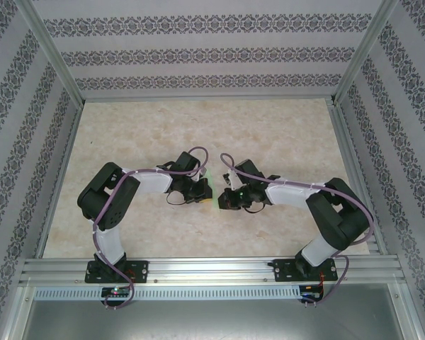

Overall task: Fold a paper plane with a square sheet of paper (pick it up from the middle)
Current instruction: Fold the wing for the fifth time at the center of the table.

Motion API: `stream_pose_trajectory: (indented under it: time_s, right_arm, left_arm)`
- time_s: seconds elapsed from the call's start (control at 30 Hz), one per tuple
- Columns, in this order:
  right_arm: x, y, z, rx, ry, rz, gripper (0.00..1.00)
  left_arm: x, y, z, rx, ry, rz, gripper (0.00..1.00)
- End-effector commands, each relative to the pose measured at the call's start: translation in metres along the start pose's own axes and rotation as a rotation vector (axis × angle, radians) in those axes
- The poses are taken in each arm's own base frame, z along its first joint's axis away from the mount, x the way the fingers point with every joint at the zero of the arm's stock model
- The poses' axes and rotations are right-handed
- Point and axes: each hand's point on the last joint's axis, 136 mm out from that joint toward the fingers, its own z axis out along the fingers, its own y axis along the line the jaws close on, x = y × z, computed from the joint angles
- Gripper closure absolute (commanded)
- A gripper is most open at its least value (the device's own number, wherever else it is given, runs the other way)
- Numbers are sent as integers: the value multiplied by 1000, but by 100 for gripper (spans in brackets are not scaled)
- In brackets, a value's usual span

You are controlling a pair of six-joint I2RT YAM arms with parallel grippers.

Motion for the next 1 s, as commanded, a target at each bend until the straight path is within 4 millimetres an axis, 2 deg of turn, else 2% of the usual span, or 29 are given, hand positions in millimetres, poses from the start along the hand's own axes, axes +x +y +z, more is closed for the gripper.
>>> stream_pose_trajectory:
  time_s: [0.0, 0.17, 0.27, 0.47, 0.57, 0.67, 0.83, 0.97]
  right_arm:
    - [-13, 1, 11, 19, -10, -2, 93]
    - [-6, 6, 29, 4, 50, -14, 93]
    - [11, -1, 32, 16, 89, 3, 94]
    - [62, -30, 22, 83, 169, 49, 95]
    - [72, -36, 13, 86, 161, 62, 95]
    - [56, -26, 4, 53, 99, 40, 95]
    - [6, -2, -12, 23, -56, -12, 95]
    - [-19, 9, -5, 8, -73, -22, 95]
  left_arm:
    - [-2, 29, 6, -94, -22, -54, 92]
    - [-1, 32, 6, -103, -23, -68, 92]
    - [0, 36, 6, -116, -23, -78, 92]
    - [2, 42, 6, -133, -25, -97, 92]
    - [1, 40, 5, -128, -28, -95, 92]
    - [0, 36, 5, -115, -31, -88, 92]
    - [-3, 30, 4, -100, -33, -79, 92]
    - [-3, 28, 3, -94, -32, -75, 92]
